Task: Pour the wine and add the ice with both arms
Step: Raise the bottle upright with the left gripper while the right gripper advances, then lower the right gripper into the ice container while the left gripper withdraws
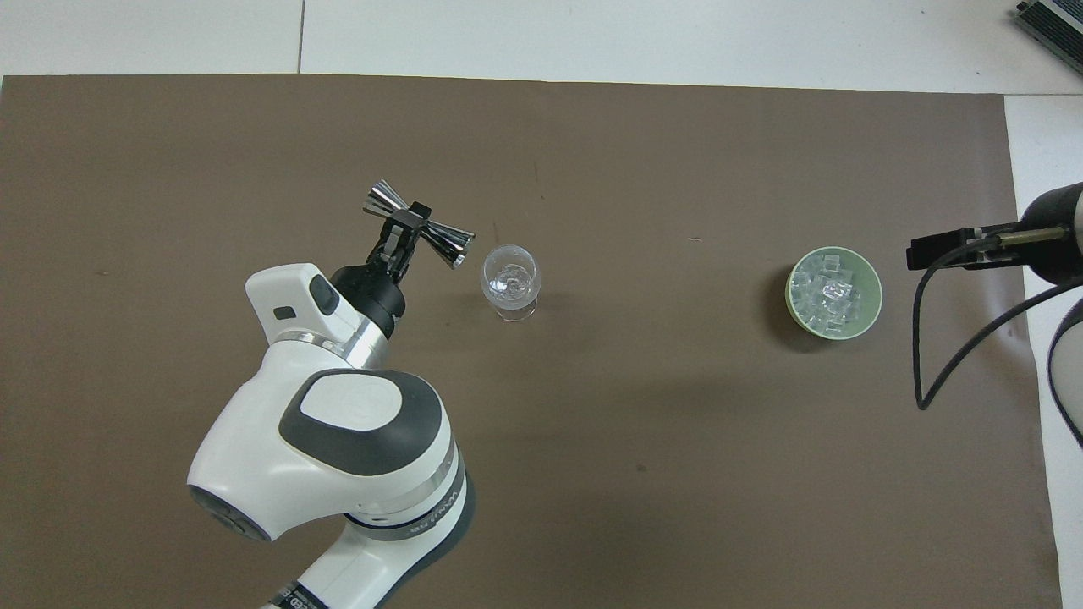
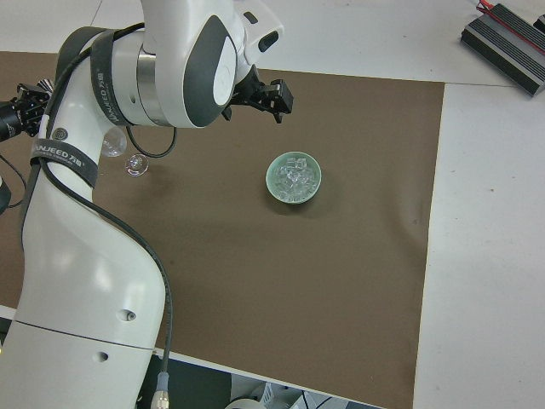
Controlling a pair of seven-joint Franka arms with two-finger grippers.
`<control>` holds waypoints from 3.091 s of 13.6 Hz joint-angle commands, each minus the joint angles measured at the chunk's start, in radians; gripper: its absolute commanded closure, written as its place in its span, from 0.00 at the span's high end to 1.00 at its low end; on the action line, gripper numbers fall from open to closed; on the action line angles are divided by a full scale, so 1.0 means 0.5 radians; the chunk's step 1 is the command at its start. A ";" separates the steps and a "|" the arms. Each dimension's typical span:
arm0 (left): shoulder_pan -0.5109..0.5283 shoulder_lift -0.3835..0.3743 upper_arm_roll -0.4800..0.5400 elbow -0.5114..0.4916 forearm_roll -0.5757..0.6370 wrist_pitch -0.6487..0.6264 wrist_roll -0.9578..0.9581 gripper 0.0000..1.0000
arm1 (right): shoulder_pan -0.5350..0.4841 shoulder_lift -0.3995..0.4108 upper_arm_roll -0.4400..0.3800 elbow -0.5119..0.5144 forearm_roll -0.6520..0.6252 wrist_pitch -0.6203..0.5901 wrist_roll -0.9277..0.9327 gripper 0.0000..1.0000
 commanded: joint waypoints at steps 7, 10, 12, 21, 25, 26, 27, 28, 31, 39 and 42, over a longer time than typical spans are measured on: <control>0.662 -0.478 0.010 -0.477 -0.425 -0.666 -0.257 0.00 | -0.053 0.204 -0.032 -0.428 0.033 0.681 -0.943 1.00; 0.831 -0.573 0.038 -0.618 -0.425 -0.853 -0.686 0.00 | -0.096 0.296 -0.032 -0.570 0.033 0.905 -1.072 1.00; 0.856 -0.619 0.139 -0.719 -0.422 -0.967 -0.895 0.00 | -0.099 0.336 -0.032 -0.643 0.033 1.000 -1.072 1.00; 0.859 -0.687 0.660 -1.044 -0.422 -1.439 -1.427 0.00 | -0.084 0.370 -0.029 -0.868 0.033 1.255 -1.072 0.94; 0.987 -0.647 0.728 -1.140 -0.422 -1.706 -1.565 0.00 | -0.084 0.410 -0.029 -0.883 0.033 1.301 -1.075 0.75; 1.043 -0.607 0.728 -1.143 -0.422 -1.758 -1.574 0.00 | -0.084 0.425 -0.029 -0.889 0.036 1.323 -1.072 0.71; 1.064 -0.580 0.728 -1.143 -0.419 -1.786 -1.598 0.00 | -0.087 0.425 -0.029 -0.911 0.036 1.353 -1.069 0.70; 1.095 -0.540 0.728 -1.140 -0.419 -1.823 -1.620 0.00 | -0.087 0.428 -0.029 -0.914 0.036 1.360 -1.069 0.70; 1.245 -0.356 0.728 -1.137 -0.410 -2.102 -1.620 0.00 | -0.084 0.437 -0.029 -0.917 0.036 1.363 -1.069 0.64; 1.362 -0.040 0.728 -0.990 -0.394 -2.314 -1.626 0.00 | -0.087 0.437 -0.029 -0.899 0.036 1.341 -1.054 0.08; 1.402 0.046 0.719 -0.959 -0.400 -2.369 -1.669 0.00 | -0.087 0.419 -0.026 -0.822 0.039 1.234 -1.051 0.02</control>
